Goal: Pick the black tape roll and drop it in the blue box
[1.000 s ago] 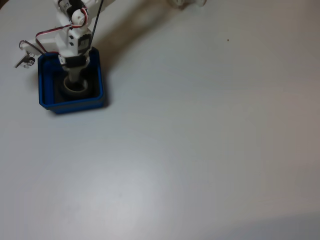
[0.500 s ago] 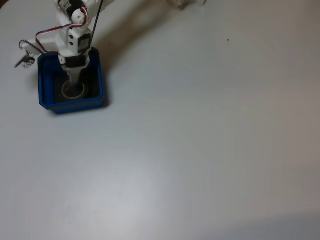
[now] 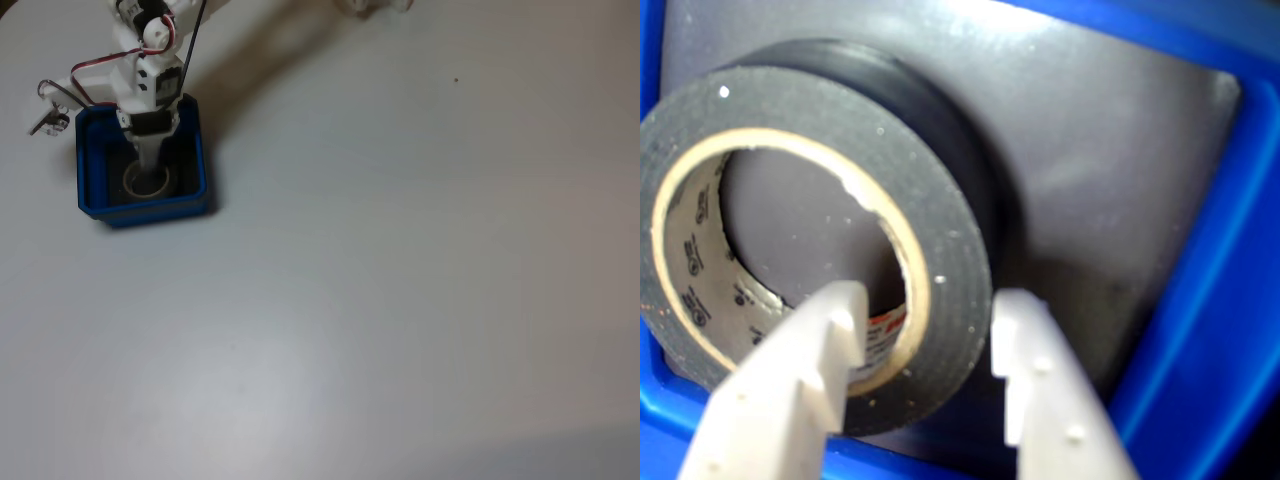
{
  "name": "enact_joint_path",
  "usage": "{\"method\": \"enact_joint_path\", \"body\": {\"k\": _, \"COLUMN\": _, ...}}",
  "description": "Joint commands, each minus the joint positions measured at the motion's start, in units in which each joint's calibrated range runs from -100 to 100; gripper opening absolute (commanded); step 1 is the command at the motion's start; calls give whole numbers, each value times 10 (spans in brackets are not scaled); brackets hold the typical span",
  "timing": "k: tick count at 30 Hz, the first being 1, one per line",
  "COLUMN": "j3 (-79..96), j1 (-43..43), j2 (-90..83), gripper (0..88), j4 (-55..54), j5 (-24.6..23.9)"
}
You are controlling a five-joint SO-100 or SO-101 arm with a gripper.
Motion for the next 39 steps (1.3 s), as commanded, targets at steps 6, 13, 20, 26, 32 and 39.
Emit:
{"method": "enact_joint_path", "body": {"k": 6, "j3": -40, "j1": 5, "j2": -19, "gripper": 119, "j4": -10, "j5": 3}}
{"method": "enact_joint_path", "body": {"k": 13, "j3": -45, "j1": 0, "j2": -46, "gripper": 119, "j4": -11, "j5": 3}}
{"method": "enact_joint_path", "body": {"k": 20, "j3": -46, "j1": 0, "j2": -84, "gripper": 119, "j4": -11, "j5": 3}}
{"method": "enact_joint_path", "body": {"k": 26, "j3": -46, "j1": -8, "j2": -124, "gripper": 119, "j4": -11, "j5": 3}}
{"method": "enact_joint_path", "body": {"k": 32, "j3": -46, "j1": -38, "j2": -159, "gripper": 119, "j4": -11, "j5": 3}}
{"method": "enact_joint_path", "body": {"k": 39, "j3": -46, "j1": -110, "j2": -203, "gripper": 119, "j4": -11, "j5": 3}}
